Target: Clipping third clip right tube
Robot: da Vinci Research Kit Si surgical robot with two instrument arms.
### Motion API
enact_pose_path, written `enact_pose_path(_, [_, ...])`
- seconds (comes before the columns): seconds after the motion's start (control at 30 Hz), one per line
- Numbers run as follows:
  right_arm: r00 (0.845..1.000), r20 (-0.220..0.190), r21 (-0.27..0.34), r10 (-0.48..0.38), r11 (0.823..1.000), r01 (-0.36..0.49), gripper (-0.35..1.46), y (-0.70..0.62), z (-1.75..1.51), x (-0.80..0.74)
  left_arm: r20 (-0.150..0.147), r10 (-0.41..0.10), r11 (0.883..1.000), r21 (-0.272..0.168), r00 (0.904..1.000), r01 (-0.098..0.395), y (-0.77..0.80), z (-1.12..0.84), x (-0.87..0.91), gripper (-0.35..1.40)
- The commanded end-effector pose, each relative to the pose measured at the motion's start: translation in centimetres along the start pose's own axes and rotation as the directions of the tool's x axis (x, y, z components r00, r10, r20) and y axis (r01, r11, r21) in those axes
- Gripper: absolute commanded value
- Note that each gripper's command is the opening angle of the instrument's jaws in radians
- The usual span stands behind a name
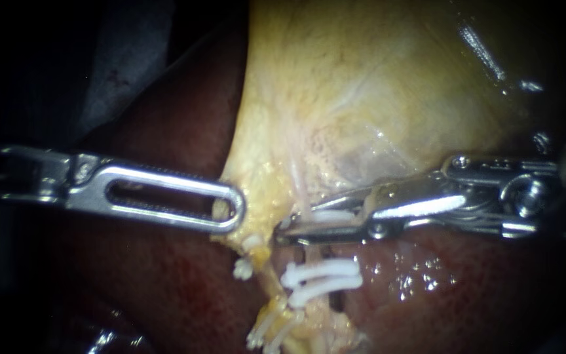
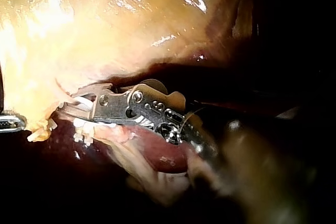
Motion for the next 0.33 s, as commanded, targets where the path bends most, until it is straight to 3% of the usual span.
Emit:
enact_pose_path(0.03, [1.000, 0.000, -0.001, 0.001, 1.000, -0.001, -0.35, 0.00, 0.00, -0.01, 0.000, 0.000, 1.000, 0.000, 1.0000, 0.000, 0.00, 0.00, 0.00, -0.35])
enact_pose_path(0.33, [1.000, 0.001, -0.001, -0.001, 1.000, 0.001, -0.35, 0.00, 0.01, -0.03, 0.000, 0.000, 1.000, 0.000, 1.0000, 0.000, 0.01, 0.00, 0.00, -0.35])
